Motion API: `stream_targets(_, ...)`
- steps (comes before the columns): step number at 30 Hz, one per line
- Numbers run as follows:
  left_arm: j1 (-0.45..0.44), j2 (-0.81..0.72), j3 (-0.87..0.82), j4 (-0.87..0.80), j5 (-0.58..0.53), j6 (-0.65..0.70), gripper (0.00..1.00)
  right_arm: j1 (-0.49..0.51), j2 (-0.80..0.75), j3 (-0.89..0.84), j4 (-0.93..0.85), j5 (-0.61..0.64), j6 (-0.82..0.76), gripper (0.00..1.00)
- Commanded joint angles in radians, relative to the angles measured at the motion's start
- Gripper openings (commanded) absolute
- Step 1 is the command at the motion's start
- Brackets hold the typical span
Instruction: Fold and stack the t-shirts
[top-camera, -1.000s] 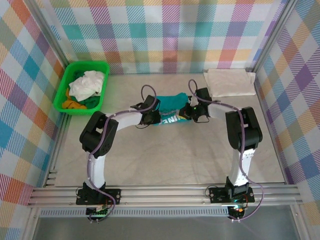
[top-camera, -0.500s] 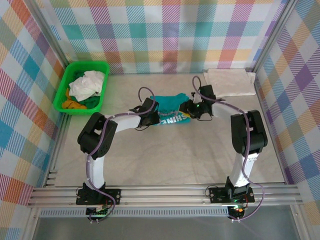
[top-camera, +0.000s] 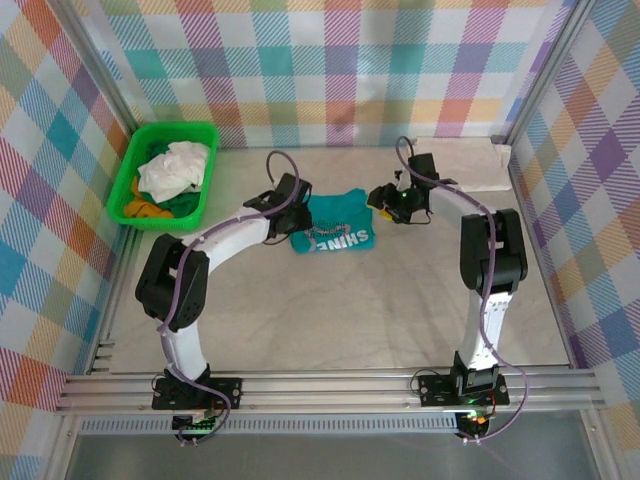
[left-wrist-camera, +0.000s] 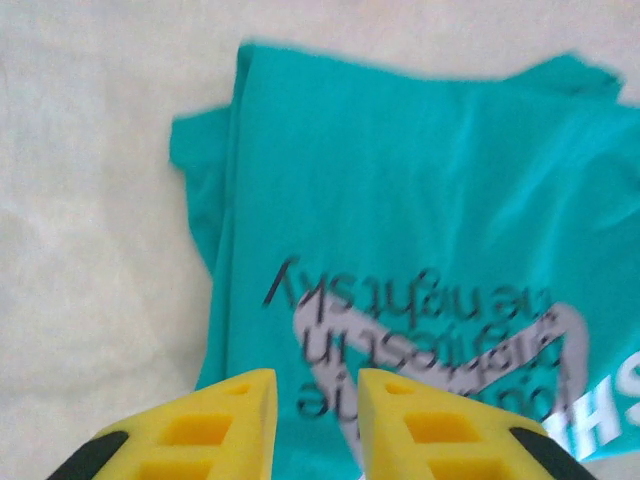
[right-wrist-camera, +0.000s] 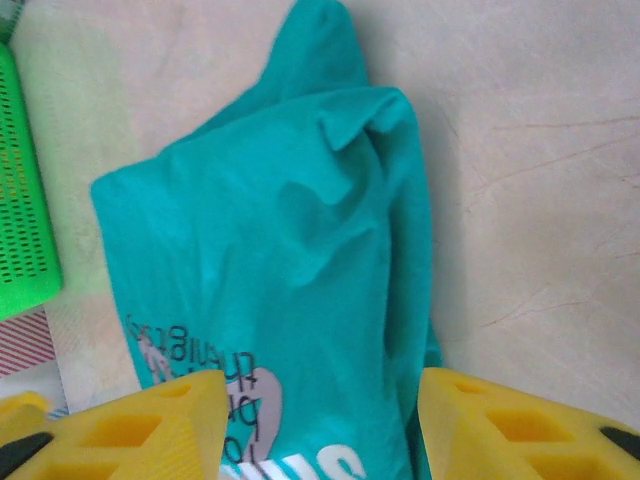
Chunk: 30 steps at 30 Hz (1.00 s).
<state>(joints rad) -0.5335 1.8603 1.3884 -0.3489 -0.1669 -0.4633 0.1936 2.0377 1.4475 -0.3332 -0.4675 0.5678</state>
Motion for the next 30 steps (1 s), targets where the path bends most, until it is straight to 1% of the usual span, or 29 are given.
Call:
stream_targets(1, 0.010, 0.098, 0.041, -0.038, 0.018, 0.011, 0.27, 0.005, 0.025, 0.020, -0.024, -0.050, 0.005, 0.54)
stream_targets(4, 0.012, 0.163, 0.053, -0.032, 0.022, -0.012, 0.26, 0.011, 0.037, 0.024, -0.031, -0.072, -0.006, 0.57)
stream_targets(7, 0.015, 0.200, 0.052, -0.036, 0.017, -0.032, 0.25, 0.022, 0.059, 0.034, -0.046, -0.101, -0.022, 0.58)
stream_targets(11, 0.017, 0.205, 0.015, -0.017, -0.002, -0.051, 0.24, 0.038, 0.083, 0.043, -0.055, -0.122, -0.031, 0.58)
stream_targets(16, 0.017, 0.217, -0.015, 0.011, 0.003, -0.060, 0.23, 0.067, 0.130, 0.056, -0.023, -0.165, -0.015, 0.57)
stream_targets(20, 0.018, 0.221, -0.022, 0.014, -0.001, -0.059, 0.23, 0.107, 0.157, 0.081, -0.009, -0.195, -0.002, 0.56)
stream_targets(26, 0.018, 0.221, -0.023, 0.022, -0.001, -0.060, 0.23, 0.152, 0.199, 0.113, 0.072, -0.263, 0.076, 0.47)
stream_targets(28, 0.018, 0.220, -0.018, 0.017, -0.003, -0.060, 0.23, 0.162, 0.211, 0.130, 0.071, -0.256, 0.090, 0.47)
stream_targets(30, 0.018, 0.215, -0.021, 0.016, -0.008, -0.058, 0.23, 0.162, 0.205, 0.135, 0.050, -0.223, 0.091, 0.48)
